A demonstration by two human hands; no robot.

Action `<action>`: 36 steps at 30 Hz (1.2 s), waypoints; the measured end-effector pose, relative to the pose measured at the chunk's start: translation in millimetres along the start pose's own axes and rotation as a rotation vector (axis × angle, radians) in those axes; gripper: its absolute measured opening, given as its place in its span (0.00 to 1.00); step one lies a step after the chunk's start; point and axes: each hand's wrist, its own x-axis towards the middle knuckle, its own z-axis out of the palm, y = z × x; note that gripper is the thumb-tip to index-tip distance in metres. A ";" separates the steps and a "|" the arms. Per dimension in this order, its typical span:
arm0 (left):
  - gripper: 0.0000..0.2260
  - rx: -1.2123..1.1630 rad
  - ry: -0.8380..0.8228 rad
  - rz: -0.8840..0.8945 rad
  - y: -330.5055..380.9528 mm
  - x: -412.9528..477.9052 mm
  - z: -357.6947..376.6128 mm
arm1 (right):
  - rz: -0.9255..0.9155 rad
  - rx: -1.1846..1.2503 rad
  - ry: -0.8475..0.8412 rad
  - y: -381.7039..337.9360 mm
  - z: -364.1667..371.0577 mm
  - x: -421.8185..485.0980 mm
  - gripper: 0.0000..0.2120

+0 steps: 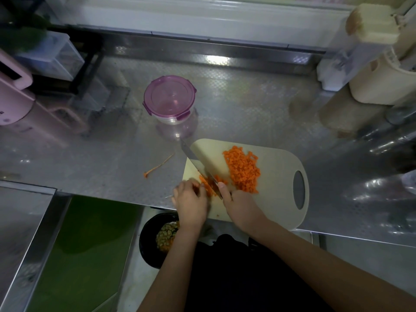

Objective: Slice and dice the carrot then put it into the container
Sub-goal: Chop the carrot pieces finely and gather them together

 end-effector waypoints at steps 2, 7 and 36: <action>0.07 0.047 -0.009 0.013 -1.0 1.1 0.8 | 0.005 0.000 0.005 -0.4 1.2 -0.3 0.26; 0.06 0.086 -0.007 0.047 -1.9 0.2 -1.4 | -0.005 -0.022 -0.003 -2.8 2.4 -0.6 0.26; 0.10 0.237 -0.039 0.023 2.4 4.4 0.0 | 0.113 -0.199 -0.034 -8.2 16.3 16.1 0.31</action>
